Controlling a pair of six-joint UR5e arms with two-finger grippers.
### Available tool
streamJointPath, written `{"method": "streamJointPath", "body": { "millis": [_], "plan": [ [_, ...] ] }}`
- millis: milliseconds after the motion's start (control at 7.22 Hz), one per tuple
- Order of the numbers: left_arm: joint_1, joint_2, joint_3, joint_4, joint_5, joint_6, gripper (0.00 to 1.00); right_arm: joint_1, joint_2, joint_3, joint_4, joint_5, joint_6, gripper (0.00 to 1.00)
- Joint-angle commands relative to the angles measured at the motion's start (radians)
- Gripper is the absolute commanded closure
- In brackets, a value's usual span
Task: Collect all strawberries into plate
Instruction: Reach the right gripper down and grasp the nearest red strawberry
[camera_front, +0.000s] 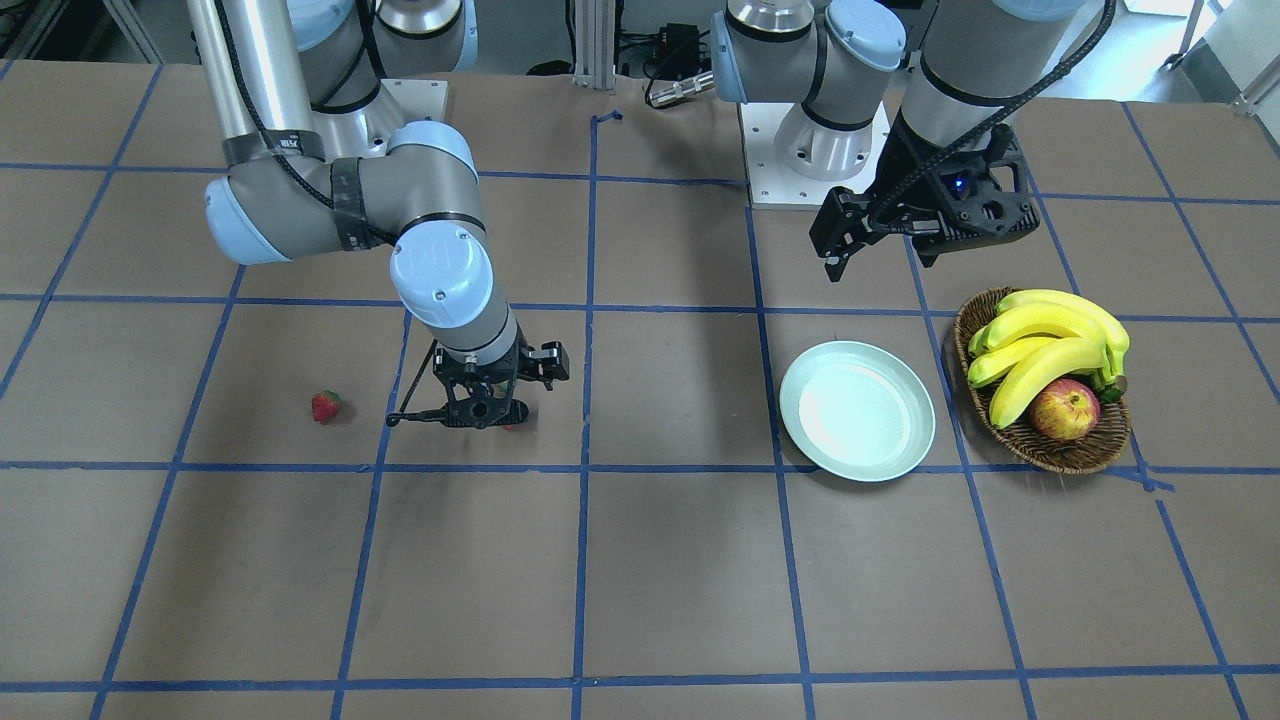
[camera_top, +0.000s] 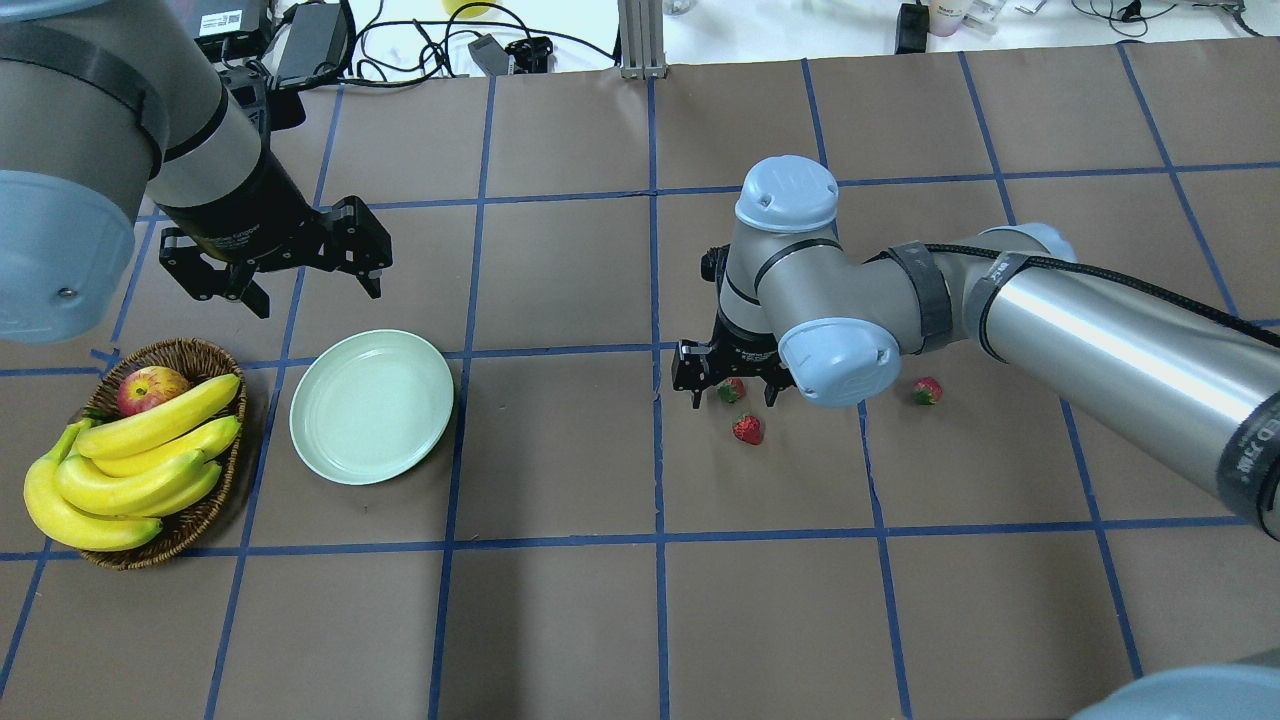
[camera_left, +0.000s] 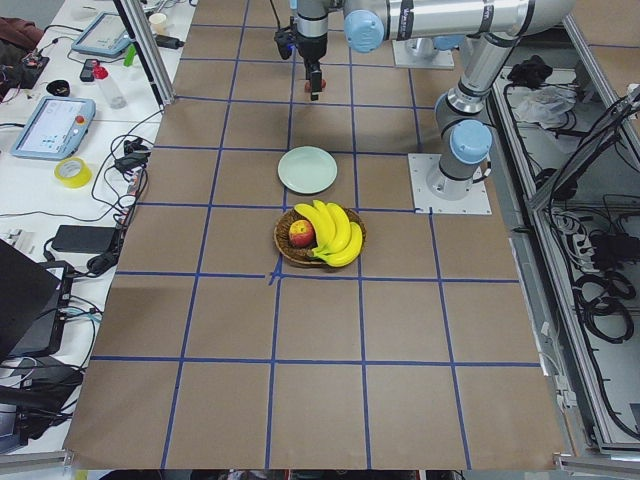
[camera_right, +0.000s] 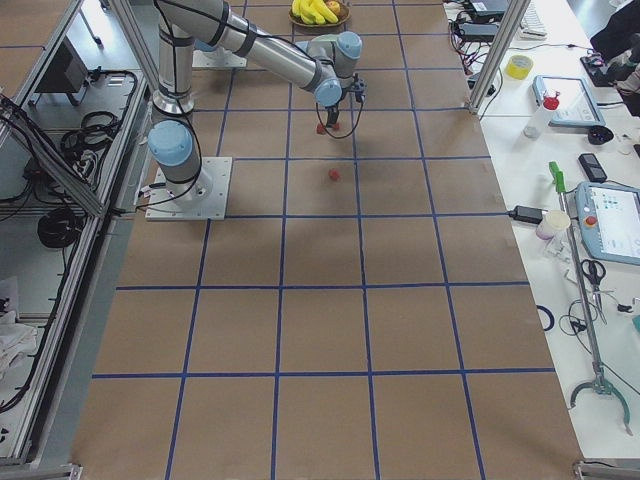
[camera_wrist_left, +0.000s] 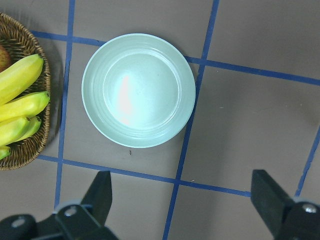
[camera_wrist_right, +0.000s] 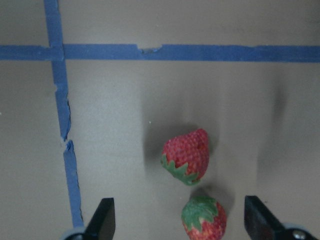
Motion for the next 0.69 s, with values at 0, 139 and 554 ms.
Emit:
{"method": "streamJointPath", "body": {
  "millis": [0, 139, 554],
  "plan": [
    [0.0, 0.003, -0.004, -0.001, 0.001, 0.004, 0.0, 0.006, 0.041, -0.014, -0.042, -0.025, 0.041, 0.13],
    [0.0, 0.003, -0.002, 0.001, 0.001, 0.002, 0.0, 0.006, 0.056, -0.02, -0.042, -0.027, 0.042, 0.31],
    [0.001, 0.006, -0.002, 0.001, 0.001, 0.002, 0.0, 0.006, 0.06, -0.041, -0.04, -0.025, 0.042, 0.85]
  ]
}}
